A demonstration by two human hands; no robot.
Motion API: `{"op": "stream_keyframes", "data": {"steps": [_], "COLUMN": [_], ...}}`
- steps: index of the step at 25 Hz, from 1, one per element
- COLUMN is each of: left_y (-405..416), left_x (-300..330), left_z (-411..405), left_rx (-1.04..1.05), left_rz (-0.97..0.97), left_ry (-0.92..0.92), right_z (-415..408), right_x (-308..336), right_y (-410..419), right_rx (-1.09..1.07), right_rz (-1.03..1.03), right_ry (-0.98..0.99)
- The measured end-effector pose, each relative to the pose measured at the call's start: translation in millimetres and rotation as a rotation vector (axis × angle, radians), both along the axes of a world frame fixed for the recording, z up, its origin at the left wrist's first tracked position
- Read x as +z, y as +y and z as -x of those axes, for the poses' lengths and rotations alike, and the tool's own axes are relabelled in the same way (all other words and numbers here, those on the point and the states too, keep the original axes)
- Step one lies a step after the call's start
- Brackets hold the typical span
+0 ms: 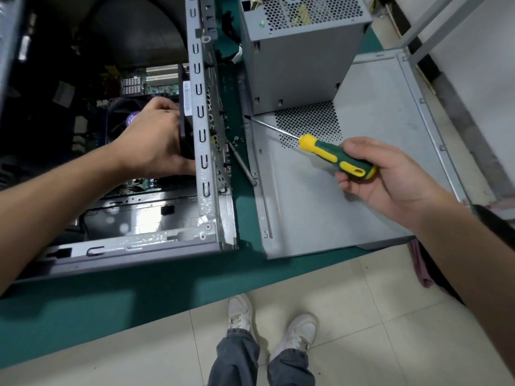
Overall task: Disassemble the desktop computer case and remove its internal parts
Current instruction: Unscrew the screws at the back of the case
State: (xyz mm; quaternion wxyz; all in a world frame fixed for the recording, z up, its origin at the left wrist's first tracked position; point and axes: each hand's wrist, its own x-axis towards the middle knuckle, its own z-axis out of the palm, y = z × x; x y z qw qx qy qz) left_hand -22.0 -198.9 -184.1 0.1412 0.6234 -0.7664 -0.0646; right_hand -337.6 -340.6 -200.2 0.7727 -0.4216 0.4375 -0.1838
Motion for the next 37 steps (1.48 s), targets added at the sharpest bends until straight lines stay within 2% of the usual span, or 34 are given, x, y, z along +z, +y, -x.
{"op": "stream_keyframes", "data": {"steps": [4,9,11,14,18,22,26,31,33,35,37], "left_y": [0,0,1,2,1,1,0,0,1,0,0], "left_x": [1,1,1,1,3,3,3,3,2,2,2], "left_z": [1,3,2,4,6,4,4,3,4,3,3], "left_rx": [-0.019,-0.037,-0.024,-0.041,-0.063,-0.054,-0.039,-0.019,-0.015,-0.020,-0.022], "left_rz": [0.026,0.053,0.051,0.076,0.066,0.055,0.024,0.009,-0.002,-0.009,-0.013], "left_ry": [0.025,0.030,0.057,0.071,0.088,0.098,0.129,0.143,0.153,0.145,0.135], "right_z": [-14,-31,-46,-70,-99,-116,-121,-126,-119,-107,-98], "right_x": [2,4,8,11,3,-10,-12,-7,-8,-10,-14], "right_y": [9,29,35,46,61,73,77,81,76,63,50], "right_rx": [0.097,0.367,0.390,0.415,0.365,0.343,0.312,0.347,0.294,0.205,0.174], "right_rz": [-0.086,-0.224,-0.204,-0.040,0.285,0.397,0.393,0.482,0.604,0.790,0.876], "right_ry": [-0.088,-0.172,-0.134,0.031,0.290,0.386,0.398,0.454,0.477,0.582,0.656]}}
